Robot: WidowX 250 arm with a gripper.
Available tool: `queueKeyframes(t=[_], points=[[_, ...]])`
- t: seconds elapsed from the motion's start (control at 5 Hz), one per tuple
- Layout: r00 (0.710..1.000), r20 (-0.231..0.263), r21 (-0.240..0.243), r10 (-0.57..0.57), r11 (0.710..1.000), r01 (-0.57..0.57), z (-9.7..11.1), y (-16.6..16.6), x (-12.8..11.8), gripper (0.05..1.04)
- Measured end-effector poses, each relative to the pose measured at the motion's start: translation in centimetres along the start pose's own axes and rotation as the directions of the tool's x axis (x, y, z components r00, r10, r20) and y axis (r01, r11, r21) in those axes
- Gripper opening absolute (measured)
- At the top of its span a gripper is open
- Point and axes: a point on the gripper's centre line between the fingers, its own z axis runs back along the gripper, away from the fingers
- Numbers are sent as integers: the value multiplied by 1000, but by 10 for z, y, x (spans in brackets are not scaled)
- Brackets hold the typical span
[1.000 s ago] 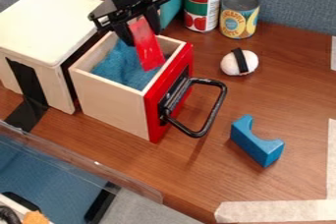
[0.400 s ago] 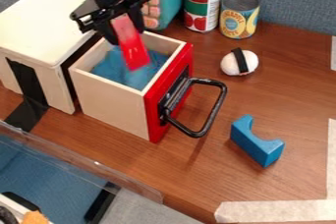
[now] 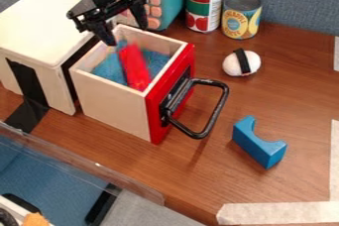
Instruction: Put the red object inside the drawer
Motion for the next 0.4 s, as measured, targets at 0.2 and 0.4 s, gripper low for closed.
queueKeyframes(t=[0.2, 0.4], points=[[1000, -11, 13, 2, 1000, -2, 9, 1, -3, 1009], [1000, 5, 148, 26, 989, -26, 26, 8, 4, 1005]])
